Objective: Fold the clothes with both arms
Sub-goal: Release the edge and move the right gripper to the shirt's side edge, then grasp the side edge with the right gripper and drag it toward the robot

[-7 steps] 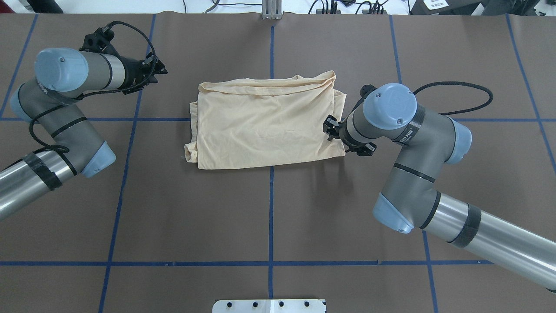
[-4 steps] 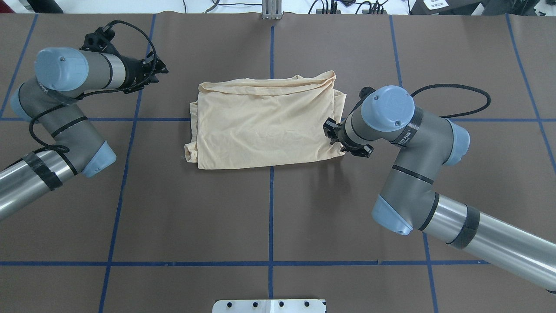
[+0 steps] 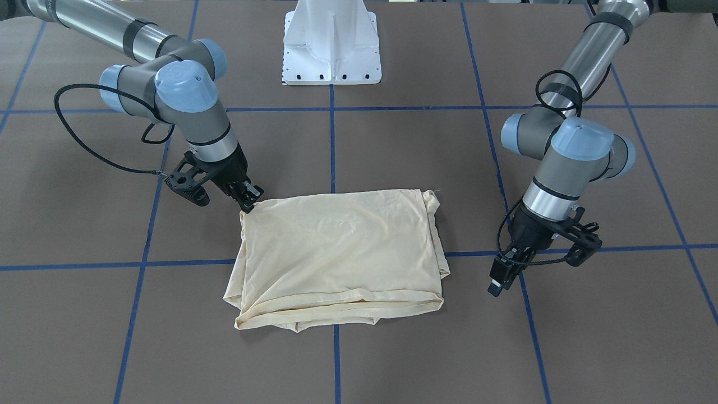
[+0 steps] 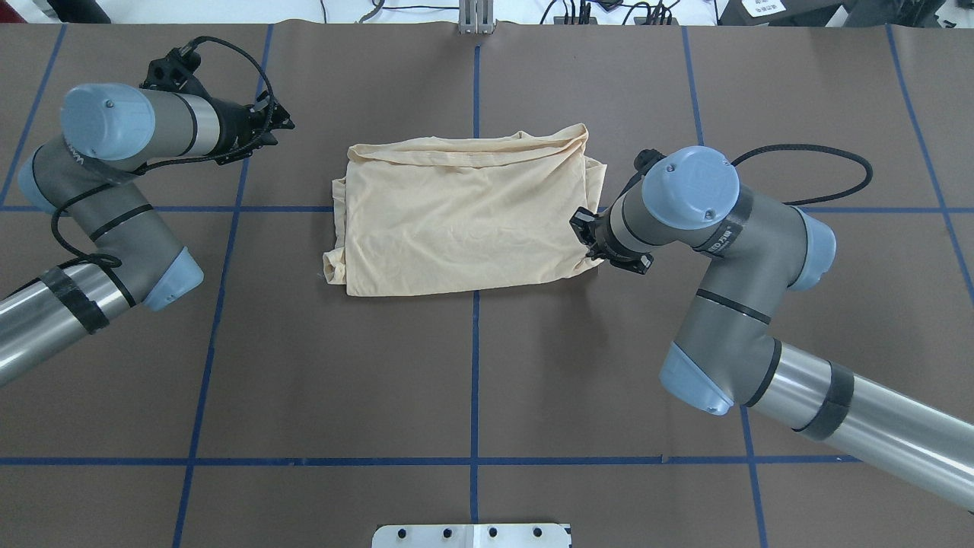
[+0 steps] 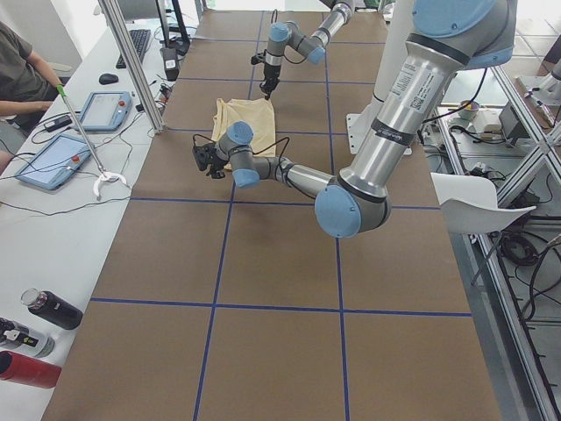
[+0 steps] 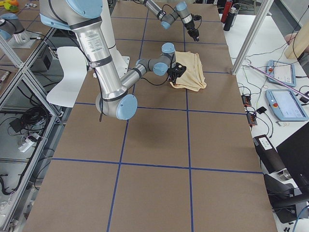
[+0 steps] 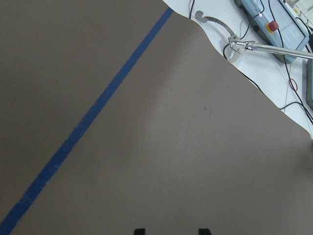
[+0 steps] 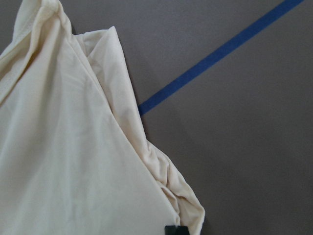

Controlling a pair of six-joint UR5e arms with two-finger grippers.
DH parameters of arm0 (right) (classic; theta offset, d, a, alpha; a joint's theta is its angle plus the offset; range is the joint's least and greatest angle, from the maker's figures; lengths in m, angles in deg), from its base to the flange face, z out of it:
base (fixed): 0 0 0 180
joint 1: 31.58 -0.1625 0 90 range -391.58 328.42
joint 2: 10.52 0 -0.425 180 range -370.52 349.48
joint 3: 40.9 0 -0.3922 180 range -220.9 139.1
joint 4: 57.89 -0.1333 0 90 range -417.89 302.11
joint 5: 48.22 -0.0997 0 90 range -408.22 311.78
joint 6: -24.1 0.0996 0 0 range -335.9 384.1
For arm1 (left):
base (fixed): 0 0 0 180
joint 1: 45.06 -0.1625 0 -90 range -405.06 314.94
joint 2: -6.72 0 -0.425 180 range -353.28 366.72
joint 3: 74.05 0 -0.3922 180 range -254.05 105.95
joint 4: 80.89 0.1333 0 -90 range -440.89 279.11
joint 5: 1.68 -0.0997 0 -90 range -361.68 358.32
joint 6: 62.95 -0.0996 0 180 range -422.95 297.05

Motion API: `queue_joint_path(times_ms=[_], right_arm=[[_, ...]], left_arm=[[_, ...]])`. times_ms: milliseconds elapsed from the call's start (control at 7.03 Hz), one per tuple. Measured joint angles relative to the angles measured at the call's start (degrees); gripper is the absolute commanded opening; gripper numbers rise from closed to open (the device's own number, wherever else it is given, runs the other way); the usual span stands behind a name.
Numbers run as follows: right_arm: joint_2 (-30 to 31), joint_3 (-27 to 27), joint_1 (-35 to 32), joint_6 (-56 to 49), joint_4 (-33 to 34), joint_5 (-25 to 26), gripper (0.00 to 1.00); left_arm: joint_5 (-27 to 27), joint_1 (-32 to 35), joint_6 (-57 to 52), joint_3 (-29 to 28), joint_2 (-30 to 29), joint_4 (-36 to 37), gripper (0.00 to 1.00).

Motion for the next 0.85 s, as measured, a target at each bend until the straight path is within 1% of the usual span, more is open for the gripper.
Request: queue_joint_path(times_ms=[284,711,853], right_arm=[[4.5,6.9,1.8,4.3,0.4,-0.2,0.0],[13.0,18.2,9.5,11.4,0.5,-0.3,0.0],[14.1,20.2,12.3,14.1,0.5,-0.7,0.0]], left_arm=[[0.0,0.0,0.0,0.1,0.0,0.0,0.47],[0.4,-0.1,0.2,0.6,-0.1,0.0,0.47],[0.6,-0.1,0.3,1.1,-0.1,0.0,0.47]])
